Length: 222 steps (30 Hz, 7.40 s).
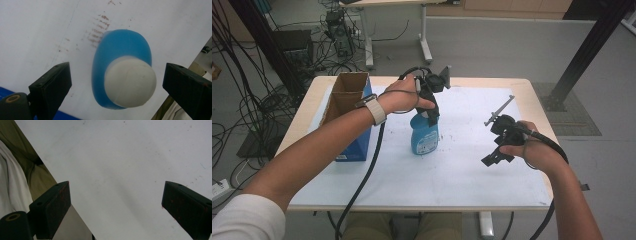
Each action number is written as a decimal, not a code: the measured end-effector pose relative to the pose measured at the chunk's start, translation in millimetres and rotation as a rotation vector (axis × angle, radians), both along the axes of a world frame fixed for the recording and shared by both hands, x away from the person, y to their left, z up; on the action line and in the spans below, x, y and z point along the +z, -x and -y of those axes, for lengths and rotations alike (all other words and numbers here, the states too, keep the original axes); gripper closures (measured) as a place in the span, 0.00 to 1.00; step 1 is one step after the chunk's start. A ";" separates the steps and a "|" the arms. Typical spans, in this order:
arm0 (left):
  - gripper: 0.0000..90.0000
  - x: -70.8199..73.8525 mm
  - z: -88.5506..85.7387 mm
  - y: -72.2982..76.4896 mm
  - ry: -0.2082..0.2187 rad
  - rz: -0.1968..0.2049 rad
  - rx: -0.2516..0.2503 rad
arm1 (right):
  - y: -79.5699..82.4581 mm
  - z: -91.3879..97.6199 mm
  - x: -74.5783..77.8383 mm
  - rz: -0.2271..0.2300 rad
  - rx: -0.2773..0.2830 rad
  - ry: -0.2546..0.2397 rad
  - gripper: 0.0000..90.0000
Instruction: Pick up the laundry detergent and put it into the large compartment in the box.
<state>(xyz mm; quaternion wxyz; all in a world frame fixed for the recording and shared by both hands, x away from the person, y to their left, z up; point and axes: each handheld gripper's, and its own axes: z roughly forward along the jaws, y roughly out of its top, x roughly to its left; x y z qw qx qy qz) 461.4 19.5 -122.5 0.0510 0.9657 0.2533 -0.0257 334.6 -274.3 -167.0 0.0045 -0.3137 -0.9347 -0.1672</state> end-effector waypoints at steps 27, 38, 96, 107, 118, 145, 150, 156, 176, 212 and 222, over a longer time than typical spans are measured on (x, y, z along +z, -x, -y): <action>0.11 -25.5 12.9 7.3 -0.037 0.006 -0.005 | 2.4 2.8 -6.4 -0.010 -0.011 -0.013 0.09; 0.14 -32.4 14.1 7.1 -0.037 0.001 -0.005 | 3.5 3.7 -6.8 -0.008 -0.011 -0.014 0.09; 0.43 -34.9 13.0 13.6 -0.029 0.050 0.004 | 2.6 2.5 -8.7 -0.007 -0.007 -0.016 0.09; 0.43 -34.9 12.5 13.9 -0.027 0.050 0.013 | 1.8 0.5 -8.0 -0.009 -0.007 -0.014 0.09; 0.42 -35.1 12.0 15.3 -0.025 0.054 0.021 | 2.2 0.6 -7.8 -0.009 -0.009 -0.015 0.09; 0.42 -35.5 9.2 15.2 -0.013 0.056 0.027 | -0.1 -1.7 -7.4 -0.009 -0.004 -0.013 0.09; 0.42 -35.4 9.5 15.1 -0.014 0.056 0.033 | 0.5 -0.9 -6.8 -0.009 -0.009 -0.012 0.09; 0.43 -35.3 10.5 14.8 -0.018 0.053 0.035 | 1.3 -0.3 -7.1 -0.007 -0.011 -0.013 0.09; 0.42 -35.4 10.5 15.3 -0.018 0.053 0.039 | 1.1 -1.5 -6.0 -0.003 -0.007 -0.013 0.09; 0.42 -35.4 10.5 16.4 -0.018 0.056 0.052 | 1.7 0.3 -7.6 -0.005 -0.013 -0.015 0.09; 0.43 -35.1 7.1 14.9 -0.004 0.055 0.073 | 3.7 2.1 -6.7 0.001 -0.012 -0.015 0.09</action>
